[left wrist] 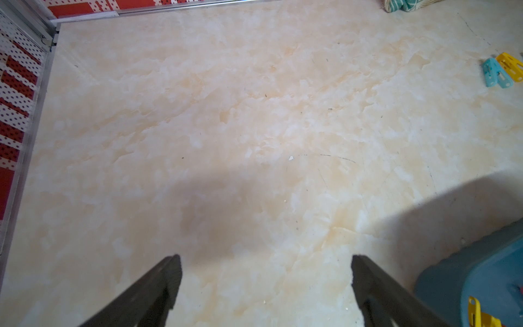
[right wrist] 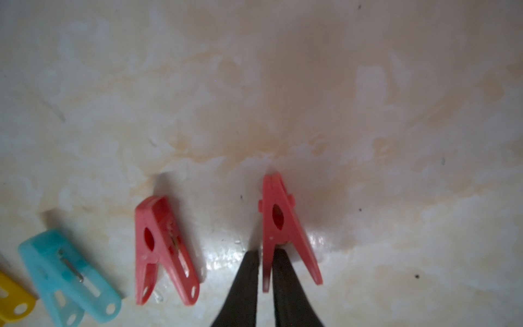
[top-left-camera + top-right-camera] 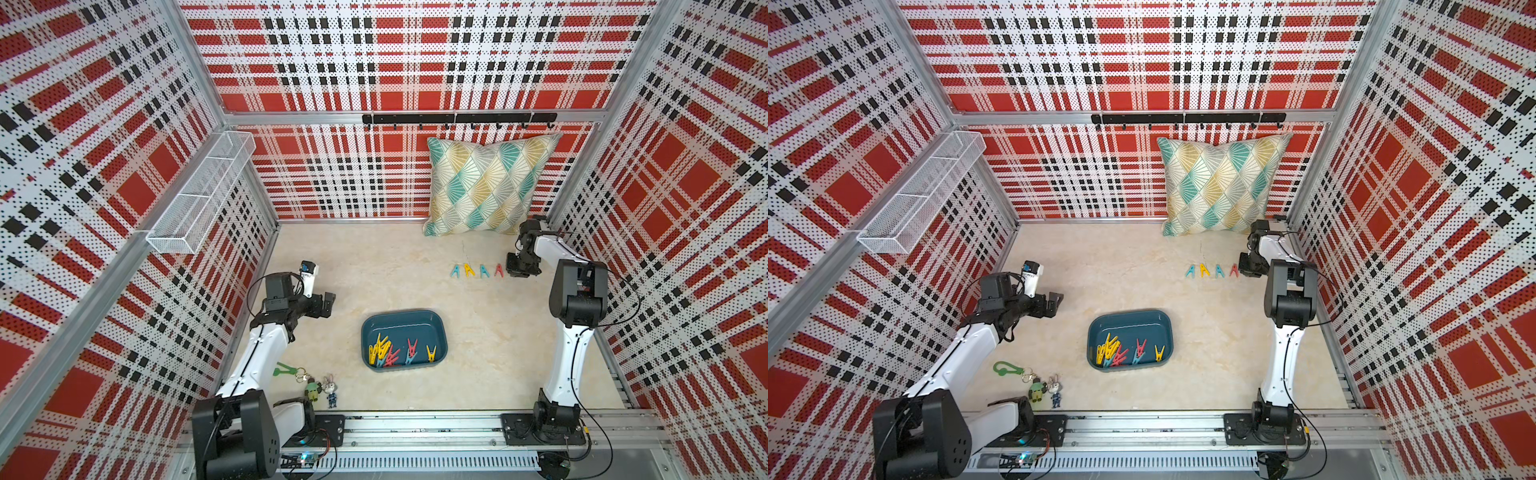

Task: Take the clothespins out of the storage box
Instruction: Place the clothespin at the center of the board.

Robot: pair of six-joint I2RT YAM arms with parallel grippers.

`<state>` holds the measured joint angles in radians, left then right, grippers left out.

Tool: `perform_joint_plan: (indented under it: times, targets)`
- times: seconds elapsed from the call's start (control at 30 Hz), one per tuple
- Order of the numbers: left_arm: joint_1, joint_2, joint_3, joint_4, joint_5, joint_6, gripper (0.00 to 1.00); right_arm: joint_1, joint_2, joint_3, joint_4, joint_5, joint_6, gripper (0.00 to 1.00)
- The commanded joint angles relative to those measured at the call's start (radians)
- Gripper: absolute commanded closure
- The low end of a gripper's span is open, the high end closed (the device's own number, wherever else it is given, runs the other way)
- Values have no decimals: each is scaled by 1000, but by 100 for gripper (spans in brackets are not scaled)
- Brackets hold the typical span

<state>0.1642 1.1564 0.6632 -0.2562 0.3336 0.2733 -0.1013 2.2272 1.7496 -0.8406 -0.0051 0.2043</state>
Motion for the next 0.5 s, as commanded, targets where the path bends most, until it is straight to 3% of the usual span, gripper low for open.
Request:
perform_joint_plan:
  times: [0.0, 0.47]
  targets:
    - [12, -25, 21, -2, 8, 6, 1, 0, 7, 17, -19, 0, -2, 80]
    - [12, -24, 19, -1, 8, 7, 1, 35, -169, 0, -54, -5, 25, 73]
